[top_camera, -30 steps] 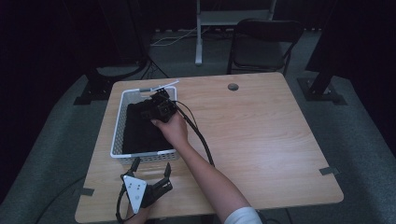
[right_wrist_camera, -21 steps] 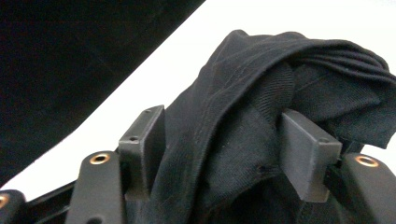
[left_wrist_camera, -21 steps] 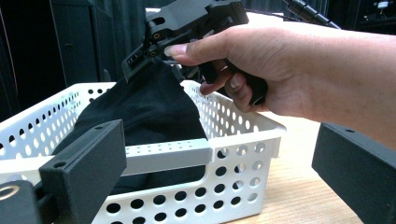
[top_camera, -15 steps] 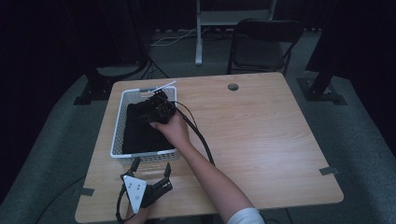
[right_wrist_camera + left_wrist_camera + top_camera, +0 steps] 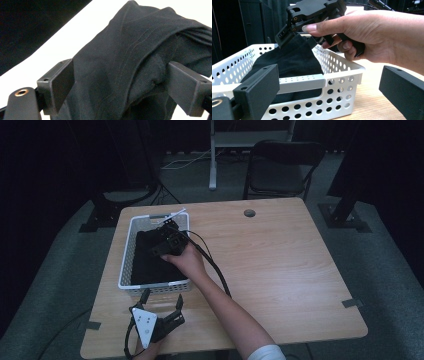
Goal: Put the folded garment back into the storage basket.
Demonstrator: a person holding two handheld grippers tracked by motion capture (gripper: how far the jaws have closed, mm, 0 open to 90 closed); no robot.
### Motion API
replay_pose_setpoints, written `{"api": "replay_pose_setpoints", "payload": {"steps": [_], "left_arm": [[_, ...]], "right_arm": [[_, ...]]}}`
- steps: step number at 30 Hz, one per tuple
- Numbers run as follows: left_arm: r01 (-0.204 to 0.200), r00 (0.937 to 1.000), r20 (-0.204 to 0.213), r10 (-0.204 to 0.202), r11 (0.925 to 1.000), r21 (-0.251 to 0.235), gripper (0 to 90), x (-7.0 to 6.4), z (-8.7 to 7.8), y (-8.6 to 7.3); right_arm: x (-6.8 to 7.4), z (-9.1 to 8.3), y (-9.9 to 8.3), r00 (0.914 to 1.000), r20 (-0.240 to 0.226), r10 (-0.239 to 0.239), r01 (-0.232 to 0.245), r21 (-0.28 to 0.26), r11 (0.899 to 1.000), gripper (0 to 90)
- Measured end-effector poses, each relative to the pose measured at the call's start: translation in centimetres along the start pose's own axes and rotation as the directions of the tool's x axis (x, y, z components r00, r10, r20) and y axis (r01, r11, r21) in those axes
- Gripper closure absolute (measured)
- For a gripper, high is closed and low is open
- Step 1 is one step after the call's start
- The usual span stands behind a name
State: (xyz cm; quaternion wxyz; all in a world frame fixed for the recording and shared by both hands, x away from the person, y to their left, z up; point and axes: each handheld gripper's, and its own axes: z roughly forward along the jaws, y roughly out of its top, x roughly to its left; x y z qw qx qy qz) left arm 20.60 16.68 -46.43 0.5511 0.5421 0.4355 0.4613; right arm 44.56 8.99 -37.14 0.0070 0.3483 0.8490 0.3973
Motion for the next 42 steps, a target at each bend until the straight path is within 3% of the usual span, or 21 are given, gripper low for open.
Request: {"api": "replay_pose_setpoints", "payload": {"steps": [3,4,5,9,11,15,20,23,26,27,36,38,42], "left_arm": [[0.000,1.0000,0.000,0.000,1.0000,0.000,4.5,0.0,0.0,0.0],[0.000,1.0000,0.000,0.000,1.0000,0.000,4.5,0.0,0.0,0.0],[0.000,1.0000,0.000,0.000,1.0000,0.000,4.5,0.0,0.0,0.0],[0.000,1.0000,-0.001,0.000,1.0000,-0.001,4.5,0.0,0.0,0.0],[0.000,1.0000,-0.001,0.000,1.0000,-0.001,4.5,0.0,0.0,0.0],[0.000,1.0000,-0.001,0.000,1.0000,-0.001,4.5,0.0,0.0,0.0],[0.000,1.0000,0.000,0.000,1.0000,-0.001,4.5,0.0,0.0,0.0],[0.000,1.0000,-0.001,0.000,1.0000,-0.001,4.5,0.0,0.0,0.0],[0.000,1.0000,-0.001,0.000,1.0000,-0.001,4.5,0.0,0.0,0.0],[0.000,1.0000,-0.001,0.000,1.0000,-0.001,4.5,0.0,0.0,0.0],[0.001,1.0000,-0.001,-0.001,1.0000,-0.002,4.5,0.0,0.0,0.0],[0.001,1.0000,-0.001,-0.001,1.0000,-0.002,4.5,0.0,0.0,0.0],[0.001,1.0000,0.000,-0.001,1.0000,-0.002,4.5,0.0,0.0,0.0]], "right_arm": [[0.1,-0.1,0.0,0.9998,0.011,-0.014,0.014,-0.007,1.000,12.2],[0.2,-0.1,0.0,0.9995,0.002,-0.033,0.033,0.003,0.999,4.8],[0.2,-0.1,0.0,0.9995,0.002,-0.033,0.033,0.003,0.999,4.8],[0.6,0.0,-0.1,0.9956,0.016,-0.093,0.092,0.023,0.995,1.8],[0.6,-0.2,-0.2,0.9965,-0.019,-0.081,0.081,0.007,0.997,1.8],[0.5,-0.3,-0.2,0.9965,-0.004,-0.084,0.084,-0.010,0.996,1.1],[0.6,-0.5,-0.6,0.9938,0.001,-0.112,0.112,-0.051,0.992,1.1],[0.3,-1.2,-0.9,0.9936,-0.017,-0.112,0.109,-0.120,0.987,0.6],[0.3,-1.7,-1.1,0.9936,-0.018,-0.111,0.107,-0.154,0.982,0.7],[0.4,-2.2,-1.4,0.9912,-0.045,-0.124,0.114,-0.187,0.976,0.7],[0.2,-2.7,-2.0,0.9915,-0.020,-0.128,0.120,-0.238,0.964,0.7],[0.0,-2.8,-2.1,0.9920,-0.043,-0.119,0.105,-0.245,0.964,0.7],[-0.3,-3.2,-2.5,0.9920,-0.045,-0.118,0.102,-0.267,0.958,0.7]]}}
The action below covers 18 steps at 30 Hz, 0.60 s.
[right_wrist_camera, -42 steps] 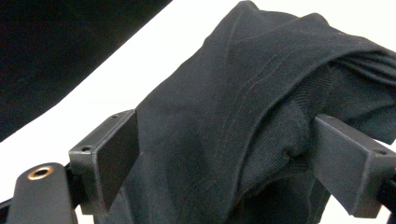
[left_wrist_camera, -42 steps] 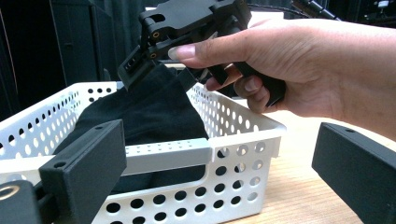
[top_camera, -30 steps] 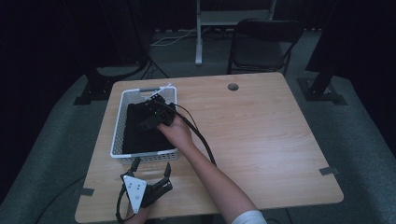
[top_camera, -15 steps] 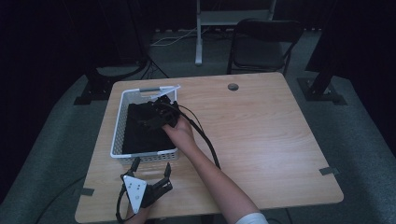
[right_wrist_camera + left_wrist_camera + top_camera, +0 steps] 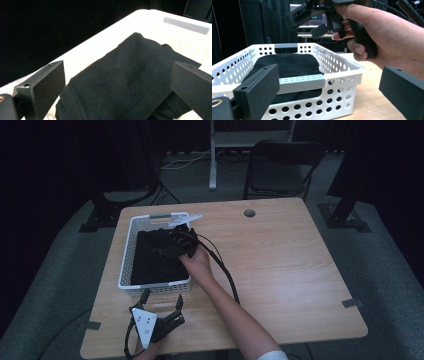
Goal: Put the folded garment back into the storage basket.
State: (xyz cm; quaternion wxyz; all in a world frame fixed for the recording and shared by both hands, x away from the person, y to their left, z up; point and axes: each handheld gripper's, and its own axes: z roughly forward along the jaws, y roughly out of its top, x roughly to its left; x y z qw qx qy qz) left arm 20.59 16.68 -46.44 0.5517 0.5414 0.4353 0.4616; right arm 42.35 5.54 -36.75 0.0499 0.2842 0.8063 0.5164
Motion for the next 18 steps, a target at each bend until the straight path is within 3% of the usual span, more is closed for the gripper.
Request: {"api": "replay_pose_setpoints", "payload": {"steps": [2,7,10,18], "left_arm": [[0.000,1.0000,0.000,0.000,1.0000,0.000,4.5,0.0,0.0,0.0],[0.000,1.0000,0.000,0.000,1.0000,0.001,4.5,0.0,0.0,0.0],[-0.001,1.0000,0.000,0.001,1.0000,0.001,4.5,0.0,0.0,0.0],[-0.001,1.0000,0.000,0.001,1.0000,0.001,4.5,0.0,0.0,0.0]], "right_arm": [[0.0,-0.6,-0.3,0.9999,0.011,-0.008,0.008,-0.044,0.999,0.8],[0.1,-1.2,-0.3,0.9999,0.000,-0.014,0.014,-0.076,0.997,1.3],[0.3,-1.5,-0.1,0.9999,0.005,-0.010,0.010,-0.068,0.998,1.4],[0.9,-2.8,0.4,0.9981,0.006,-0.061,0.061,-0.051,0.997,1.4]]}}
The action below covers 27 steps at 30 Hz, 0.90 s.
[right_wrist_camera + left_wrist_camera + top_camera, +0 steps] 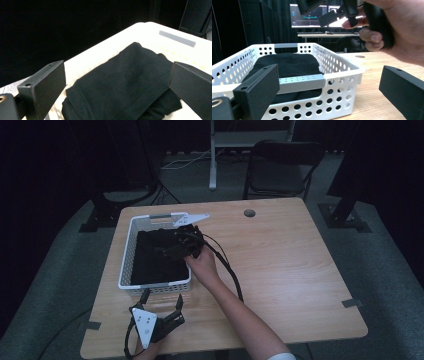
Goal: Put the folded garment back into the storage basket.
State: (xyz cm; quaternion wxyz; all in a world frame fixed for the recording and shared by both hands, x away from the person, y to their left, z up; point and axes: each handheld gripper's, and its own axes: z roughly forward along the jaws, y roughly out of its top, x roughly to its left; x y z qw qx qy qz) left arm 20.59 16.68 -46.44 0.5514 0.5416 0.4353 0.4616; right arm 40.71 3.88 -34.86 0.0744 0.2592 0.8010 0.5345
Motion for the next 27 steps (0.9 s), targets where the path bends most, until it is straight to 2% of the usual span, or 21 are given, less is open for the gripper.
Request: {"api": "replay_pose_setpoints", "payload": {"steps": [5,10,17,27], "left_arm": [[0.000,1.0000,0.000,0.000,1.0000,0.001,4.5,0.0,0.0,0.0],[0.000,1.0000,0.000,0.000,1.0000,0.000,4.5,0.0,0.0,0.0],[0.001,1.0000,0.000,-0.001,1.0000,-0.001,4.5,0.0,0.0,0.0],[0.000,1.0000,0.000,0.000,1.0000,0.001,4.5,0.0,0.0,0.0]], "right_arm": [[-0.1,-1.2,0.2,0.9998,0.018,-0.008,0.008,0.001,1.000,1.4],[0.0,-2.7,0.5,0.9988,0.034,-0.036,0.035,0.011,0.999,1.4],[0.0,-4.5,0.4,0.9979,0.051,-0.040,0.039,0.028,0.999,1.4],[-0.5,-6.8,0.1,0.9964,0.082,-0.020,0.020,0.007,1.000,1.4]]}}
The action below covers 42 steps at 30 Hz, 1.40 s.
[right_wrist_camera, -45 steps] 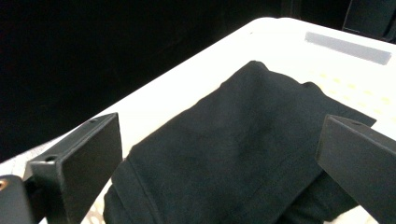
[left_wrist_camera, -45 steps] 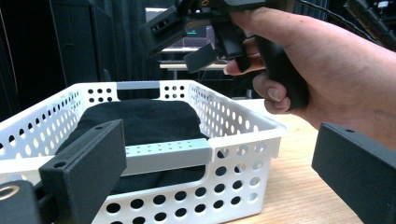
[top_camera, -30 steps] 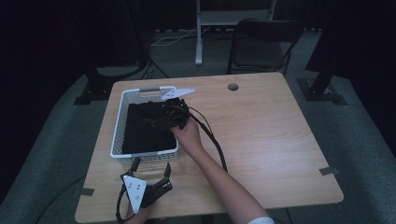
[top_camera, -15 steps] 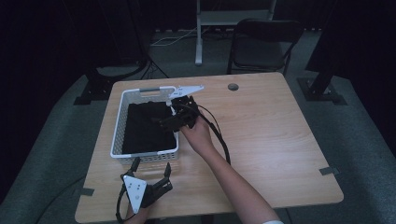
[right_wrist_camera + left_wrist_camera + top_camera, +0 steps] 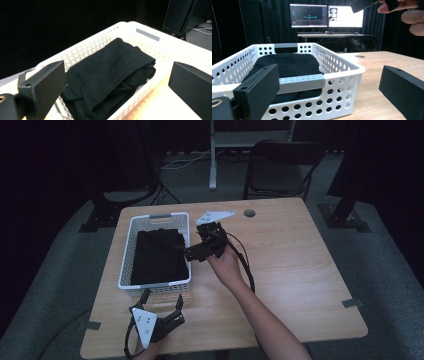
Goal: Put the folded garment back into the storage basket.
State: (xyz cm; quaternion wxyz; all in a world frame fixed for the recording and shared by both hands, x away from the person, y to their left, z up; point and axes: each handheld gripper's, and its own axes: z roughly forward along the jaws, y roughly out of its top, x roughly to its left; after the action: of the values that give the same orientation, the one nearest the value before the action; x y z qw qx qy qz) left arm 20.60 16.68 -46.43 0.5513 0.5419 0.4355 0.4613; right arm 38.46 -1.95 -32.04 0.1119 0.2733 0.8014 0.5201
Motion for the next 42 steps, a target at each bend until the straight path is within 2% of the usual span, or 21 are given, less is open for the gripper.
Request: {"api": "replay_pose_setpoints", "payload": {"steps": [4,5,11,23,31,38,42], "left_arm": [[0.000,1.0000,-0.001,0.000,1.0000,0.000,4.5,0.0,0.0,0.0],[0.000,1.0000,0.000,0.000,1.0000,0.000,4.5,0.0,0.0,0.0],[0.000,1.0000,0.000,0.000,1.0000,0.000,4.5,0.0,0.0,0.0],[0.000,1.0000,0.000,0.000,1.0000,0.000,4.5,0.0,0.0,0.0],[0.000,1.0000,0.000,0.000,1.0000,-0.001,4.5,0.0,0.0,0.0],[-0.001,1.0000,0.000,0.001,1.0000,-0.003,4.5,0.0,0.0,0.0],[0.001,1.0000,0.000,-0.001,1.0000,-0.005,4.5,0.0,0.0,0.0]], "right_arm": [[0.1,-1.1,-0.1,0.9999,0.010,-0.007,0.007,-0.018,1.000,1.4],[0.1,-1.6,-0.3,0.9995,0.028,-0.017,0.018,-0.032,0.999,1.4],[0.0,-3.0,-0.7,0.9991,0.042,-0.007,0.010,-0.057,0.998,1.5],[-0.5,-4.9,-1.8,0.9967,0.081,0.005,-0.001,-0.048,0.999,1.5],[-0.7,-6.1,-2.7,0.9971,0.075,0.012,-0.008,-0.050,0.999,1.4],[-1.0,-7.2,-3.6,0.9966,0.074,0.037,-0.031,-0.081,0.996,1.4],[-1.1,-8.1,-4.1,0.9950,0.091,0.042,-0.033,-0.094,0.995,1.4]]}}
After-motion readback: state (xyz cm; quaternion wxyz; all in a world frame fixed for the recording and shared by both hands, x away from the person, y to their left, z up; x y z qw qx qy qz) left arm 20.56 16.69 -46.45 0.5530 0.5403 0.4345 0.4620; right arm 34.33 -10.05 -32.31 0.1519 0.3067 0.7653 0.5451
